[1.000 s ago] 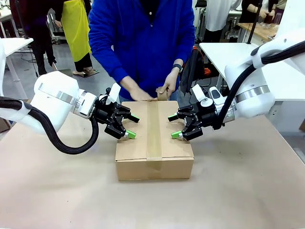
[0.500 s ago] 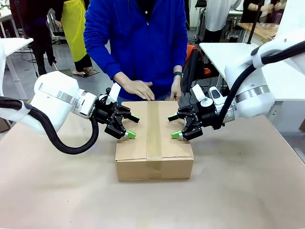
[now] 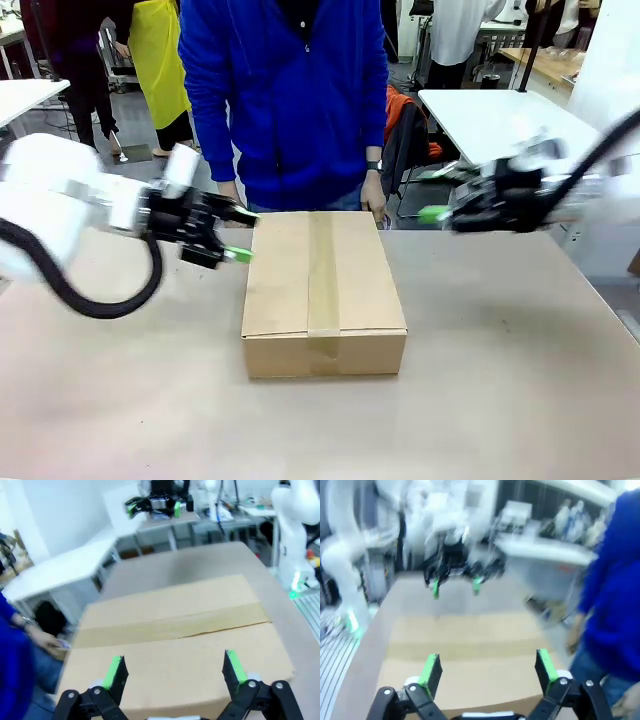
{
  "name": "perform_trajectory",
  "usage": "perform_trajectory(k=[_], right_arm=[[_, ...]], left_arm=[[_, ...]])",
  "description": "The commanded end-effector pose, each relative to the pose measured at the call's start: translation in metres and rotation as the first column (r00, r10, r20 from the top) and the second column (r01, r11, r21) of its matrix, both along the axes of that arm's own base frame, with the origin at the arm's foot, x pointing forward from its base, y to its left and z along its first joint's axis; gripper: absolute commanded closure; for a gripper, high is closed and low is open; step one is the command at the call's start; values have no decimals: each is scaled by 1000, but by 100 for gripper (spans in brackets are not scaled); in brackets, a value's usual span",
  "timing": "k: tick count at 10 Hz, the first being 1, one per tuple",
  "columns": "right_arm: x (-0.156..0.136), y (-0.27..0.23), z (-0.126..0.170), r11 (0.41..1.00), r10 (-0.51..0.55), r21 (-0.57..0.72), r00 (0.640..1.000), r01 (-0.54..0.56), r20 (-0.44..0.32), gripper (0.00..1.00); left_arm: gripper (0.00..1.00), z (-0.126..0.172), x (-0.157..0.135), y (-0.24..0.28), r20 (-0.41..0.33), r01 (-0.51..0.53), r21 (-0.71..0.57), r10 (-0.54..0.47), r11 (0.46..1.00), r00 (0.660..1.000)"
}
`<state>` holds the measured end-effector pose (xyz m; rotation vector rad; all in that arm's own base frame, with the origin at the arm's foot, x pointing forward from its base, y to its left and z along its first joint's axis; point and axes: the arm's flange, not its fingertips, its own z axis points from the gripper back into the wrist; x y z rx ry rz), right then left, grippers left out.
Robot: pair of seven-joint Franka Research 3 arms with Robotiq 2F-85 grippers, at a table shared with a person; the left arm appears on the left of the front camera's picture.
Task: Pack the gift set into the box.
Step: Press and hold the closed box until the human finishes sealing it.
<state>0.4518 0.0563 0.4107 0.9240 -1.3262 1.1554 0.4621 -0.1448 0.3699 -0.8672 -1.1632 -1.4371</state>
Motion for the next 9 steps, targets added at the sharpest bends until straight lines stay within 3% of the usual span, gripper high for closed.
perform_trajectory(k=[1, 2, 3, 4, 9], right_arm=[[-43, -80, 7, 962, -215, 183, 975, 202, 55, 0], [-50, -106, -3, 924, -335, 206, 942, 323, 25, 0], [-49, -120, -19, 889, -422, 182, 906, 419, -24, 0], [-46, -99, 19, 959, -234, 170, 972, 225, 31, 0], [-46, -99, 19, 959, -234, 170, 972, 225, 31, 0]], left_arm=[[0, -9, -46, 67, 72, -81, -179, 95, 981, 993], [0, -20, -54, 91, 64, -122, -301, 148, 946, 987], [0, -30, -60, 112, 55, -99, -446, 137, 890, 989], [0, 3, -43, 78, 50, -108, -198, 120, 974, 992], [0, 3, -43, 78, 50, -108, -198, 120, 974, 992]])
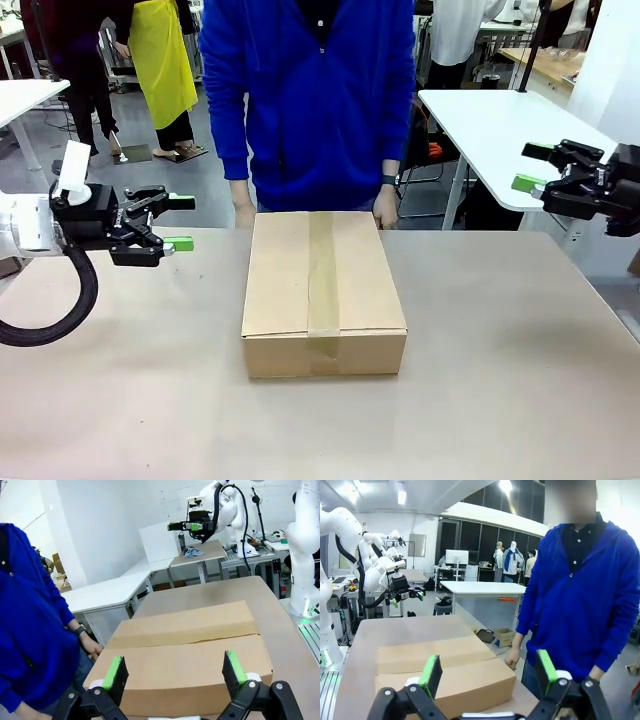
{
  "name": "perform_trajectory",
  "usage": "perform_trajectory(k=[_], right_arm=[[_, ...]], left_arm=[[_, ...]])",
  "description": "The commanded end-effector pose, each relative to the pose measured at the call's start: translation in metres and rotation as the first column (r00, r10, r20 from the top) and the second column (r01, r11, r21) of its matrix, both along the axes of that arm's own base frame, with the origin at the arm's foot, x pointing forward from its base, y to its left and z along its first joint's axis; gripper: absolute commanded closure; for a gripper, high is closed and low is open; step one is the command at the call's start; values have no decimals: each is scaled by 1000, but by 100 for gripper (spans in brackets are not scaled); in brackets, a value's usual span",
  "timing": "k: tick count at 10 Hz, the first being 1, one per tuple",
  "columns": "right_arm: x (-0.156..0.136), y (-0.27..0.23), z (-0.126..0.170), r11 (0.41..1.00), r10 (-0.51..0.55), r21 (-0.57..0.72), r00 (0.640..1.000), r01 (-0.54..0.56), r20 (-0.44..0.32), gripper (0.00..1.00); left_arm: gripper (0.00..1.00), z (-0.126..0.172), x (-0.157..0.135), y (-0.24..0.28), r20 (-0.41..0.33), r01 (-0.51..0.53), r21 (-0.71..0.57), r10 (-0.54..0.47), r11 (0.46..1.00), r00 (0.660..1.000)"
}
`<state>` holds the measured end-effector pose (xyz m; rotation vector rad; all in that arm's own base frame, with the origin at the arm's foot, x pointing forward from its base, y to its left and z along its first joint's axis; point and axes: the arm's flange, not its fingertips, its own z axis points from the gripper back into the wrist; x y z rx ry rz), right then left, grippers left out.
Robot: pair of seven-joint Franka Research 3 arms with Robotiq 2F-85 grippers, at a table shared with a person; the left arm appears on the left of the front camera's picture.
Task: Pack the gift set into the box.
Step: Press and hold the closed box until the human finishes sealing it.
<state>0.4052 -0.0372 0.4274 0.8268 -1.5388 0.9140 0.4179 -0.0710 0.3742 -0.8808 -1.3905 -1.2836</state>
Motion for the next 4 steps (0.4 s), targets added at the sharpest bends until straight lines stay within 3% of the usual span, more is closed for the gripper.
perform_trajectory(k=[1, 4], right_arm=[[0, -6, 2, 1000, 1, 13, 1000, -1, -1, 0], [0, -6, 2, 1000, 1, 13, 1000, -1, -1, 0]], left_arm=[[0, -1, 1, 4, 1, -4, -5, 4, 1000, 1000], [0, -1, 1, 4, 1, -4, -5, 4, 1000, 1000]])
